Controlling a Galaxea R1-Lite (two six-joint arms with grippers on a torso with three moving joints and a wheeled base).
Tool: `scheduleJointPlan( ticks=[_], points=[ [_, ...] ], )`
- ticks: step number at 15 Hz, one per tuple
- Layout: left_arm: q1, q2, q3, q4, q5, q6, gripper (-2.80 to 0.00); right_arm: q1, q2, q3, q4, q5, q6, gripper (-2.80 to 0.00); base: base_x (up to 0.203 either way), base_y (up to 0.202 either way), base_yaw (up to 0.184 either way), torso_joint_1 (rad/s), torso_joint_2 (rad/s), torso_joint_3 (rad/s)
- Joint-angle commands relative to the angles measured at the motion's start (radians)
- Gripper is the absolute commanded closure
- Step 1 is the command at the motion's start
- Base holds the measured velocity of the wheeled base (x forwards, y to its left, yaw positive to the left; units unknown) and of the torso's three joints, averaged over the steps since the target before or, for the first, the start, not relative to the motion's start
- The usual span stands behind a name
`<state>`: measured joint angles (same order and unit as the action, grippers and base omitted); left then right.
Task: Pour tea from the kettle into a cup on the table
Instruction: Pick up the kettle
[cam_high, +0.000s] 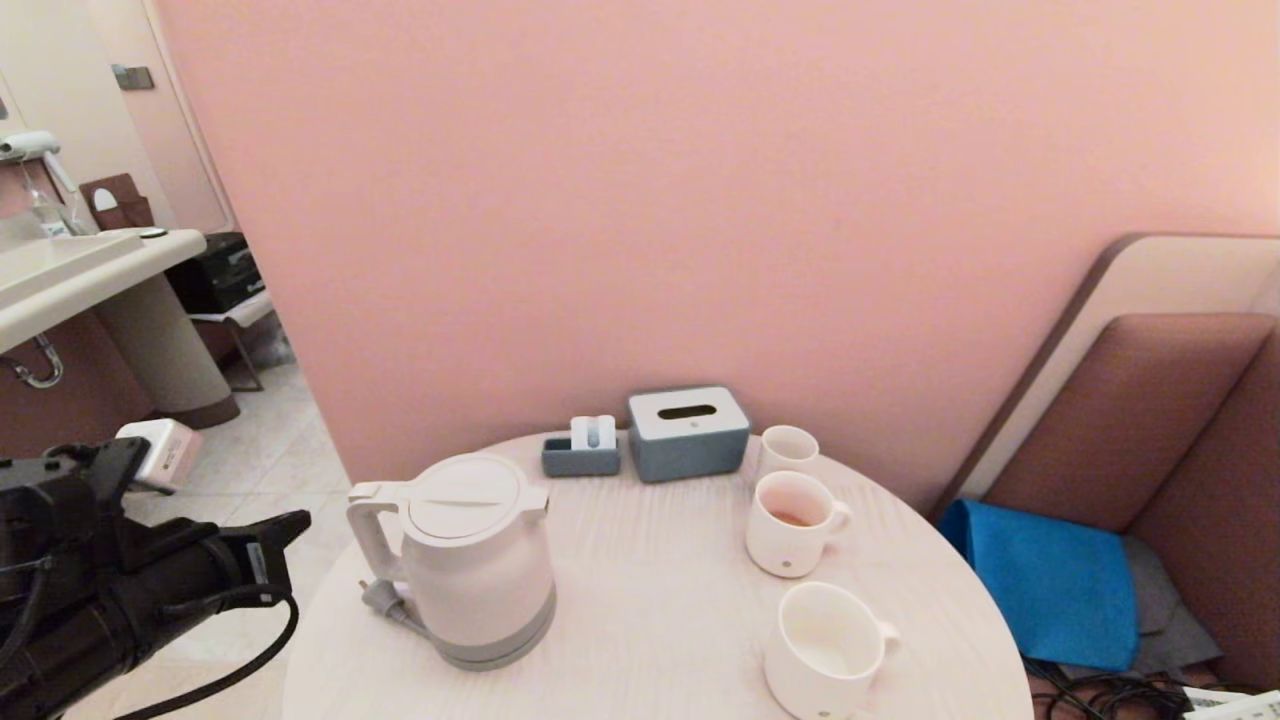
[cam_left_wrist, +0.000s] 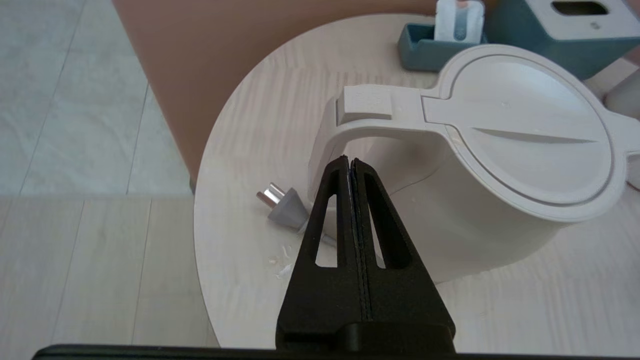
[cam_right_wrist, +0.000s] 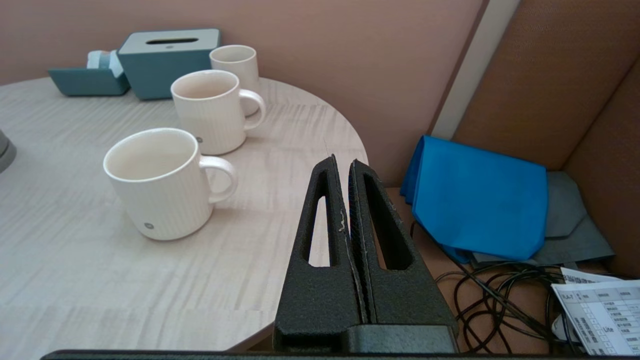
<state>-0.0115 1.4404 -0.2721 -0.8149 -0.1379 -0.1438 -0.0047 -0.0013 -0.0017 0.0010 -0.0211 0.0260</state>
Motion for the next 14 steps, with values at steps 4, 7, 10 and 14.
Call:
scheduleJointPlan(
  ticks=[4,7,10,14],
  points=[
    [-0.001,0.052,0.097,0.02,-0.025,0.0,0.0,0.0,0.001,0.0,0.001,0.0,0.0,0.0,0.0,0.0,0.0,0.0,0.0,0.0],
    [-0.001,0.163,0.129,-0.14,-0.029,-0.001,0.0,0.0,0.001,0.0,-0.001,0.0,0.0,0.0,0.0,0.0,0.0,0.0,0.0,0.0],
    [-0.001,0.326,0.194,-0.387,-0.031,0.0,0.0,0.0,0.001,0.0,0.001,0.0,0.0,0.0,0.0,0.0,0.0,0.0,0.0,0.0],
    [-0.001,0.524,0.266,-0.738,-0.029,0.0,0.0,0.0,0.001,0.0,0.0,0.0,0.0,0.0,0.0,0.0,0.0,0.0,0.0,0.0]
  ],
)
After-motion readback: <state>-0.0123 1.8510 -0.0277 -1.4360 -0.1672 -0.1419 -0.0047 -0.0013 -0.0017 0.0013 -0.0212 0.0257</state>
